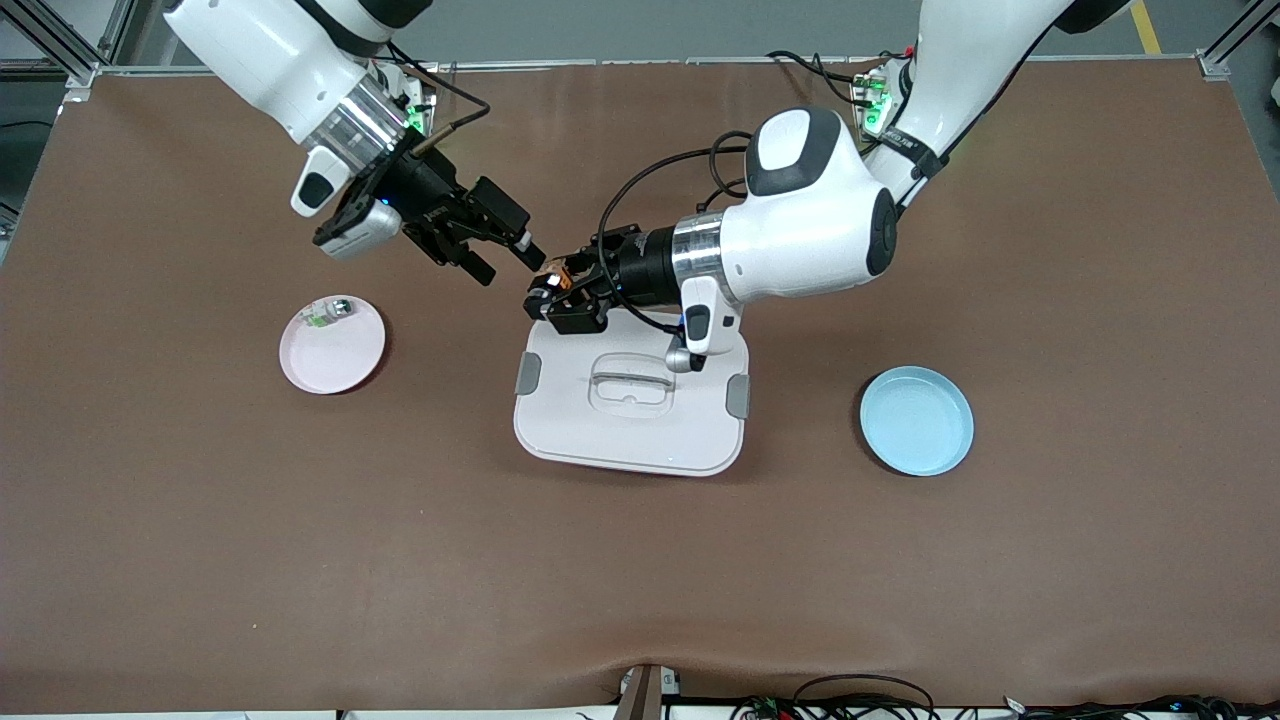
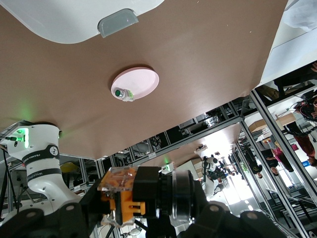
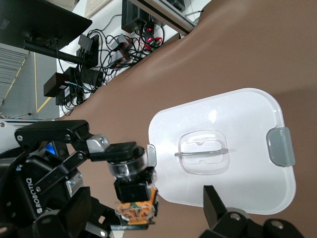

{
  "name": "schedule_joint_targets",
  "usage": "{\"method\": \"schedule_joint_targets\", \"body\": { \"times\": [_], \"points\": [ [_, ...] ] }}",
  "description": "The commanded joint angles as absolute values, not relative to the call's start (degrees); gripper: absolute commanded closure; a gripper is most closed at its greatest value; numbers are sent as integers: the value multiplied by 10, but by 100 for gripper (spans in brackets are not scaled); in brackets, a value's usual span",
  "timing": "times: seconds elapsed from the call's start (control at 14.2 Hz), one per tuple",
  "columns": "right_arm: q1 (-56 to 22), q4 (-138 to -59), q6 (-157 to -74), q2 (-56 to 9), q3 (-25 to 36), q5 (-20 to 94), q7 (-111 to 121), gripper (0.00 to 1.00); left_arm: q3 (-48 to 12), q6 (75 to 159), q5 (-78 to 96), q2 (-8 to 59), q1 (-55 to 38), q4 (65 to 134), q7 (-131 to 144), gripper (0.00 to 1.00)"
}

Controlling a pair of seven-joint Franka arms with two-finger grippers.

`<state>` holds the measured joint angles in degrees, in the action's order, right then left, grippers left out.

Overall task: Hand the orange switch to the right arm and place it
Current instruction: 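Close the right gripper on the switch held by the left gripper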

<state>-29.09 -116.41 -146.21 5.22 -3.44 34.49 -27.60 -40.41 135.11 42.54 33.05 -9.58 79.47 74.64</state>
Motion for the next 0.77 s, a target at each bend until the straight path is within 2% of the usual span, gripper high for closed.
{"method": "schedule_joint_targets", "body": {
  "times": [0.0, 0.7],
  "points": [
    [-292, -1139, -1450, 34, -39, 339, -301, 0, -403, 1357, 427, 333, -100, 789, 755, 100],
    [-301, -1143, -1441, 21, -40, 316, -305, 0, -399, 1359, 426, 340, -109, 789, 746, 100]
  ]
}}
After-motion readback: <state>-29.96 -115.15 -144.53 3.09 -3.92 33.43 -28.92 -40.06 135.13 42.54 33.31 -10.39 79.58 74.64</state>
